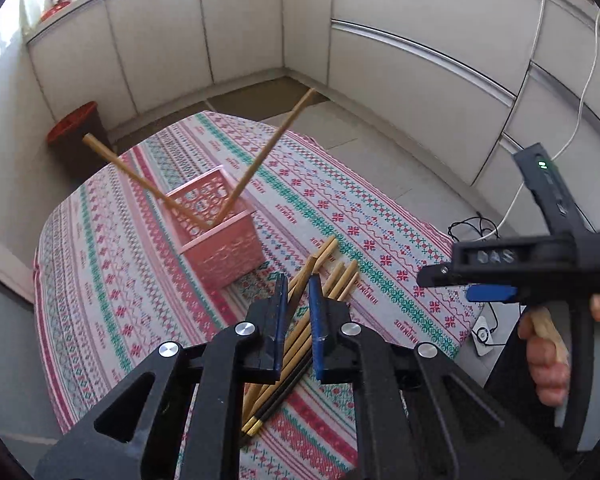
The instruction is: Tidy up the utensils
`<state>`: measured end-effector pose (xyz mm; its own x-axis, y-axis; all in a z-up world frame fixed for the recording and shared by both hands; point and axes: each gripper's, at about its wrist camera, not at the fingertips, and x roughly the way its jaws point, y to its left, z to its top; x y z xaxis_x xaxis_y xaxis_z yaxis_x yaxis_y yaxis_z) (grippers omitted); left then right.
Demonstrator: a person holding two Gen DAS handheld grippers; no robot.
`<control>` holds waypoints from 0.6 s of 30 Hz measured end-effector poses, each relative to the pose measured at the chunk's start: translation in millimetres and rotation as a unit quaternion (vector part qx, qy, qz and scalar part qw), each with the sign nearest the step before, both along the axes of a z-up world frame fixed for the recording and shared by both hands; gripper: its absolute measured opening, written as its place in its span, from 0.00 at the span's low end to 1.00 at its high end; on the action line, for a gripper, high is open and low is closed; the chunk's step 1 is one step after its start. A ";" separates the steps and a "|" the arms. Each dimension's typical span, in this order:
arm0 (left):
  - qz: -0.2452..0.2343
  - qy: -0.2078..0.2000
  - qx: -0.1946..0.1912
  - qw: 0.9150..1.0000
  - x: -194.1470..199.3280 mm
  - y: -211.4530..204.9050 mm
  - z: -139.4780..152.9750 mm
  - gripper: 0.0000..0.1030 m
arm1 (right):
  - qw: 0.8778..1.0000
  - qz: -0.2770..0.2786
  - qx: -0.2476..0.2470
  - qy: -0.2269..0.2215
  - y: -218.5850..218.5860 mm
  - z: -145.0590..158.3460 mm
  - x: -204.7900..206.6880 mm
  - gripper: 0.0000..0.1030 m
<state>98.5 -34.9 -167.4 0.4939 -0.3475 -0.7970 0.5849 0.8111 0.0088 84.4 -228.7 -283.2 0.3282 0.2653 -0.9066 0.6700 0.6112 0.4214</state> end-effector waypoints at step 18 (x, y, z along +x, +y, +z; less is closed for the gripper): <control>0.061 0.001 -0.083 0.995 5.2 99.9 9.0 0.05 | 0.995 -0.050 -0.047 0.075 48.7 -37.4 68.6 0.38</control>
